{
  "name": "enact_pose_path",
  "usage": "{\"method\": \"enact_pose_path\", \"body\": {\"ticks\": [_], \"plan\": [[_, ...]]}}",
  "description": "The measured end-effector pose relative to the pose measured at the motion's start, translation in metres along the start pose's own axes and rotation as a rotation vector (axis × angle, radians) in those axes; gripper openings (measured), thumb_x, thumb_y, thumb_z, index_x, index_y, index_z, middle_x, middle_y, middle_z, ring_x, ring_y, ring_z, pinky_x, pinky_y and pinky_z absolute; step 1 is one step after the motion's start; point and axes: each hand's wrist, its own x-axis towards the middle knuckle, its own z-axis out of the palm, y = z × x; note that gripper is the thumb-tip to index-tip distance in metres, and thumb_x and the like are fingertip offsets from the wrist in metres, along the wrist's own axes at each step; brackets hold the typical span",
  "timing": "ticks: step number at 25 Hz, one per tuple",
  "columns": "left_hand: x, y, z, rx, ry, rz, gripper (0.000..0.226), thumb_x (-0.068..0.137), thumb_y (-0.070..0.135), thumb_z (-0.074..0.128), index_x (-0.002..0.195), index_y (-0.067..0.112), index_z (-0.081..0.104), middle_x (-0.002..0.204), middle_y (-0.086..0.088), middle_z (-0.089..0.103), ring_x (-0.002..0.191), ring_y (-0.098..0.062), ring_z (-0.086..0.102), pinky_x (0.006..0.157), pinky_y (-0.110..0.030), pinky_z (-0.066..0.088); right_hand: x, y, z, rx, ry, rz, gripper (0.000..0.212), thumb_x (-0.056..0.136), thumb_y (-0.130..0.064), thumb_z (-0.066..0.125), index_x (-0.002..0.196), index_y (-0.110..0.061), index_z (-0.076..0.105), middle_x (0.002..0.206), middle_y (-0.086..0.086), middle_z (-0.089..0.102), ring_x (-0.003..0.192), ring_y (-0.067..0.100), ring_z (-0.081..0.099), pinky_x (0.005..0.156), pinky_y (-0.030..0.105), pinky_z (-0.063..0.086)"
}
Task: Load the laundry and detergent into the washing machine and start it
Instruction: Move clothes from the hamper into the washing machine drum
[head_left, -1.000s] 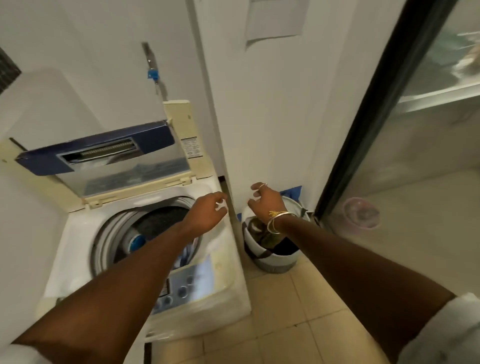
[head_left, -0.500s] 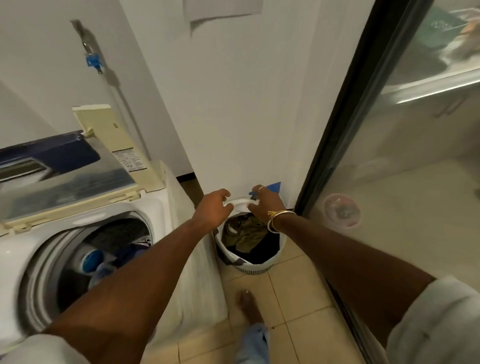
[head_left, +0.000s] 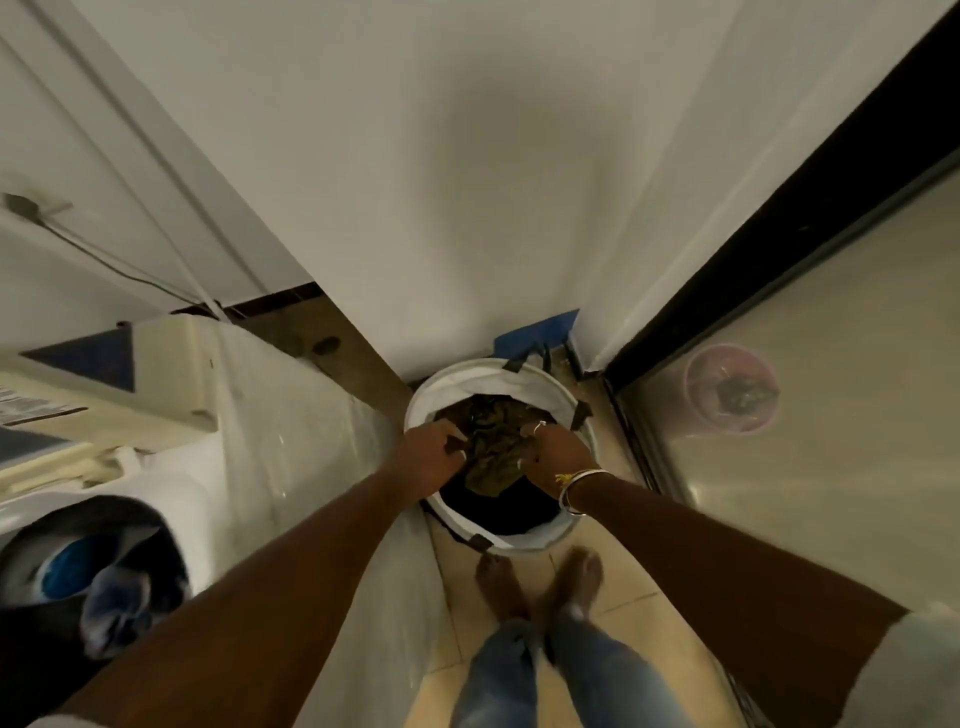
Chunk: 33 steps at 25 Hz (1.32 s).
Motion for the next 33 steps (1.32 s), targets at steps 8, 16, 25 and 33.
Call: {"method": "enact_pose_path", "body": {"ticks": [8, 16, 25, 33], "plan": [[0.133, -0.059, 0.069, 0.024, -0.154, -0.039, 0.037, 0.094, 0.018, 0.061, 0.128, 0.003, 0.057, 0.128, -0.015, 0.06, 0.121, -0.029, 0.055, 0.095, -0.024, 0.037, 0.135, 0.061, 0.076, -0.042, -0.117, -0.018, 0.046, 0.091, -0.02, 0.062, 0.136, -0.01, 0.055, 0.141, 0.015, 0.05, 0.133, 0.034, 0.045, 0.11, 0.037, 0.035], [0.274, -0.147, 0.145, 0.571, -0.298, 0.033, 0.138, 0.061, 0.062, 0.08, 0.155, 0.023, -0.014, 0.16, -0.022, 0.003, 0.148, -0.044, 0.002, 0.119, -0.057, 0.015, 0.244, 0.096, 0.144, -0.539, -0.128, -0.183, 0.113, 0.07, -0.069, 0.07, 0.156, -0.028, 0.01, 0.161, 0.019, 0.005, 0.144, 0.049, 0.012, 0.11, 0.068, 0.024], [0.304, -0.172, 0.177, 0.47, -0.01, 0.218, 0.057, 0.083, 0.045, 0.067, 0.129, 0.012, 0.06, 0.125, -0.02, 0.061, 0.116, -0.038, 0.057, 0.101, -0.044, 0.042, 0.273, 0.127, 0.169, -0.649, 0.085, -0.26, 0.047, 0.086, -0.043, 0.066, 0.123, -0.014, 0.064, 0.121, 0.023, 0.058, 0.103, 0.042, 0.061, 0.079, 0.048, 0.052], [0.211, -0.101, 0.082, 0.328, 0.11, 0.252, 0.043, 0.086, 0.029, 0.068, 0.126, 0.015, 0.06, 0.11, -0.01, 0.07, 0.1, -0.029, 0.066, 0.085, -0.035, 0.05, 0.19, 0.064, 0.089, -0.6, 0.156, -0.275, 0.038, 0.085, -0.029, 0.063, 0.121, -0.016, 0.061, 0.123, 0.019, 0.053, 0.114, 0.042, 0.053, 0.088, 0.052, 0.048]]}}
